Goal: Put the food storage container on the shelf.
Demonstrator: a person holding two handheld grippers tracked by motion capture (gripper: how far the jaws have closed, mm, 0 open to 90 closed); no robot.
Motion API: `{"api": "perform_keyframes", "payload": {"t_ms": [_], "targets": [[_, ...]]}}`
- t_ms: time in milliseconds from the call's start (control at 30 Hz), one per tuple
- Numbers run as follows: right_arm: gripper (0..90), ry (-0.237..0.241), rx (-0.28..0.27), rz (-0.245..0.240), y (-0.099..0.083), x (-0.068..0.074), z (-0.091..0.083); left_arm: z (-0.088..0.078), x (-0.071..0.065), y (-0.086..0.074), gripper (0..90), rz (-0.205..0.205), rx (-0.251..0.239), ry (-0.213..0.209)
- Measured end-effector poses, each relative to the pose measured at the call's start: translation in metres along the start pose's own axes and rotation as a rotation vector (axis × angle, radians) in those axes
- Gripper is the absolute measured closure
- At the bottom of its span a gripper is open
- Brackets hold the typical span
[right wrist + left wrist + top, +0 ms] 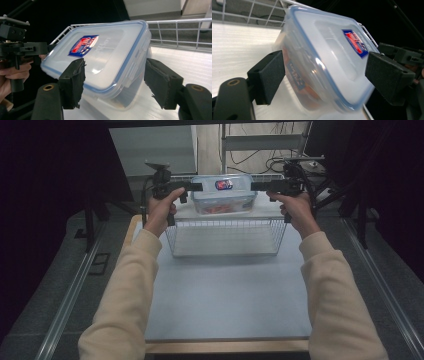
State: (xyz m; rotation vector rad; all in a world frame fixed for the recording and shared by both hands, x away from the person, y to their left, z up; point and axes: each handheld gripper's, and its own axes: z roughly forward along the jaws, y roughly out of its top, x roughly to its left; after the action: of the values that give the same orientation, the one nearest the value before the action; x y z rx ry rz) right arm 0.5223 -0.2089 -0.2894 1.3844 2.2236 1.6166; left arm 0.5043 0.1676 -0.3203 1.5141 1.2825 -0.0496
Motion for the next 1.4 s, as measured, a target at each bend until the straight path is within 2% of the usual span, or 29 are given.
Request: {"api": "perform_keyframes", "payload": {"t_ms": [67,100,200,233,267,300,333,367,400,467,500,533,567,600,633,667,700,733,800,867,900,933,967,1000,1033,1067,1100,1167,1400], "targets": [[32.8,0.008,-0.005,-0.005,-0.001,0.0,-0.003,-0.008,-0.005,-0.002,16.0,0.037,-0.004,0.02],[32.0,0.013,-0.012,-0.015,-0.005,0.0,-0.009,-0.014,-0.009,-0.007,16.1,0.057,-0.023,0.034],[31.6,0.023,-0.018,-0.025,-0.01,0.001,-0.015,-0.022,-0.012,-0.013,16.3,0.07,-0.033,0.036],[30.9,0.03,-0.017,-0.04,-0.017,0.004,-0.022,-0.03,-0.016,-0.02,16.5,0.091,-0.037,0.03],[30.9,0.03,-0.017,-0.04,-0.017,0.004,-0.022,-0.03,-0.016,-0.02,16.6,0.091,-0.037,0.03],[30.2,0.033,-0.018,-0.067,-0.026,0.005,-0.029,-0.038,-0.022,-0.03,16.7,0.132,-0.034,0.04],[30.2,0.033,-0.018,-0.067,-0.026,0.005,-0.029,-0.038,-0.022,-0.03,17.0,0.132,-0.034,0.04],[29.5,0.035,-0.016,-0.089,-0.037,0.008,-0.036,-0.047,-0.027,-0.043,17.6,0.16,-0.049,0.066],[29.0,0.04,-0.014,-0.103,-0.044,0.009,-0.04,-0.047,-0.027,-0.043,18.5,0.16,-0.049,0.066],[28.7,0.047,-0.011,-0.114,-0.051,0.011,-0.044,-0.056,-0.03,-0.058,18.8,0.183,-0.056,0.067],[28.0,0.05,-0.015,-0.144,-0.065,0.013,-0.053,-0.063,-0.032,-0.076,18.9,0.215,-0.058,0.065],[28.0,0.05,-0.015,-0.144,-0.065,0.013,-0.053,-0.063,-0.032,-0.076,19.0,0.215,-0.058,0.065],[27.4,0.054,-0.021,-0.177,-0.08,0.016,-0.062,-0.068,-0.032,-0.094,19.0,0.238,-0.043,0.041],[27.4,0.054,-0.021,-0.177,-0.08,0.016,-0.062,-0.068,-0.032,-0.094,19.0,0.238,-0.043,0.041],[27.0,0.064,-0.03,-0.198,-0.095,0.019,-0.07,-0.073,-0.03,-0.112,19.0,0.258,-0.039,0.023],[26.8,0.068,-0.032,-0.209,-0.103,0.02,-0.074,-0.073,-0.03,-0.112,19.2,0.258,-0.039,0.023],[26.8,0.068,-0.032,-0.209,-0.103,0.02,-0.074,-0.075,-0.029,-0.121,19.2,0.271,-0.038,0.018],[26.1,0.073,-0.028,-0.223,-0.111,0.021,-0.077,-0.078,-0.028,-0.134,19.5,0.293,-0.037,0.02],[25.8,0.085,-0.017,-0.243,-0.129,0.024,-0.082,-0.082,-0.028,-0.149,20.3,0.322,-0.039,0.018],[25.2,0.088,-0.002,-0.263,-0.142,0.026,-0.085,-0.083,-0.028,-0.163,20.6,0.333,-0.03,0.003],[24.7,0.094,0.015,-0.273,-0.158,0.027,-0.086,-0.082,-0.027,-0.178,20.6,0.34,-0.017,-0.005],[24.7,0.094,0.015,-0.273,-0.158,0.027,-0.086,-0.082,-0.027,-0.178,20.6,0.34,-0.017,-0.005],[24.5,0.098,0.021,-0.28,-0.17,0.026,-0.086,-0.08,-0.026,-0.191,20.6,0.34,-0.003,-0.018],[24.5,0.098,0.021,-0.28,-0.17,0.026,-0.086,-0.08,-0.026,-0.191,20.4,0.34,-0.003,-0.018],[24.4,0.107,0.027,-0.278,-0.183,0.025,-0.083,-0.077,-0.026,-0.201,20.3,0.347,0.014,-0.013],[24.4,0.107,0.027,-0.278,-0.183,0.025,-0.083,-0.077,-0.026,-0.201,20.4,0.347,0.014,-0.013],[24.2,0.127,0.038,-0.263,-0.193,0.022,-0.079,-0.076,-0.026,-0.205,20.4,0.35,0.018,-0.007],[24.1,0.126,0.044,-0.258,-0.2,0.02,-0.076,-0.072,-0.024,-0.213,20.4,0.349,0.034,-0.01],[22.8,0.155,0.017,-0.238,-0.204,0.017,-0.074,-0.068,-0.02,-0.219,20.1,0.351,0.047,0.002]]}}
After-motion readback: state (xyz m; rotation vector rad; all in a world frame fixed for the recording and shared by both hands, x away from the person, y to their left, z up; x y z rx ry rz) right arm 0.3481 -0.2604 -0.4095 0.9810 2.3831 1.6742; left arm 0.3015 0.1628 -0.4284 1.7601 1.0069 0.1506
